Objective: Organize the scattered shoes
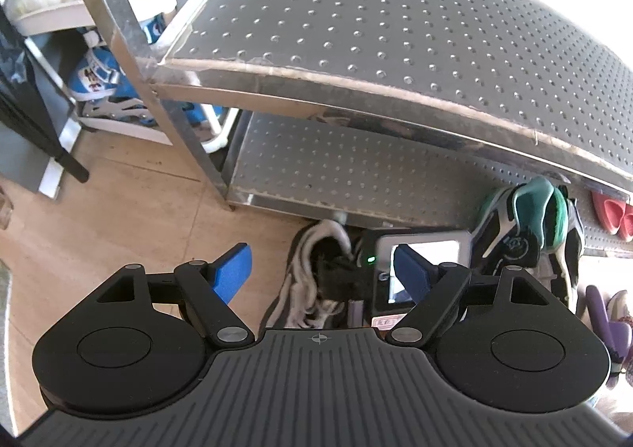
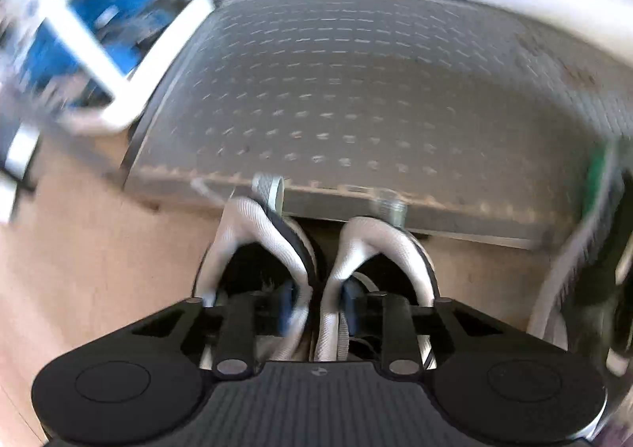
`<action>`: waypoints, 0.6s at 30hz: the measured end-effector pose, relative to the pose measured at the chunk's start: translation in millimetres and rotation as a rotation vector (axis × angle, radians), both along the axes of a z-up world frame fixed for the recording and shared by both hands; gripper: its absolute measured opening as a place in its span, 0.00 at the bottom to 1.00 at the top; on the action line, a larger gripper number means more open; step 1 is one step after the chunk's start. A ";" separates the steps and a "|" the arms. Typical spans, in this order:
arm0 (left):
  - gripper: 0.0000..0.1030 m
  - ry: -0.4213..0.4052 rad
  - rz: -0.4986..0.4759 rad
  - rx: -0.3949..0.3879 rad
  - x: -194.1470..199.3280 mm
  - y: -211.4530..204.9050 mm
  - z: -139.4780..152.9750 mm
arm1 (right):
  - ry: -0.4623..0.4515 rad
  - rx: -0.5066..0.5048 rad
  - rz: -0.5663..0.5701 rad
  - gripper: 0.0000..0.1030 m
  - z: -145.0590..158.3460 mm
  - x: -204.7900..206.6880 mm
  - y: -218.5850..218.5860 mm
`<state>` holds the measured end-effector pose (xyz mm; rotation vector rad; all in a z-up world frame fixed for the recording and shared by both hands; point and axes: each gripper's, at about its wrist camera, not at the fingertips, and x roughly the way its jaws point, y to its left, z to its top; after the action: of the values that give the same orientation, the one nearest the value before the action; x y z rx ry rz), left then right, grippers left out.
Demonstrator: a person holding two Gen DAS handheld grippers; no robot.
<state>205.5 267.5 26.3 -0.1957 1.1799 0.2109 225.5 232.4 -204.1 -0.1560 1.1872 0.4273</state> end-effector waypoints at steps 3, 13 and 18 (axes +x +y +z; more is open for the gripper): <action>0.81 -0.007 -0.012 0.005 2.1 -3.6 1.6 | 0.062 0.031 0.001 0.69 18.8 0.1 -11.0; 0.81 0.016 -0.155 0.019 11.1 -57.5 -3.6 | 0.132 0.146 -0.157 0.70 118.6 -67.0 -217.1; 0.81 0.032 -0.293 0.005 8.1 -108.0 -8.4 | 0.161 0.056 -0.230 0.70 134.4 -108.9 -302.2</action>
<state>213.6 159.5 17.9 -0.0130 1.2243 -0.0407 116.5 -69.8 -69.7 0.0647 1.3329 0.2732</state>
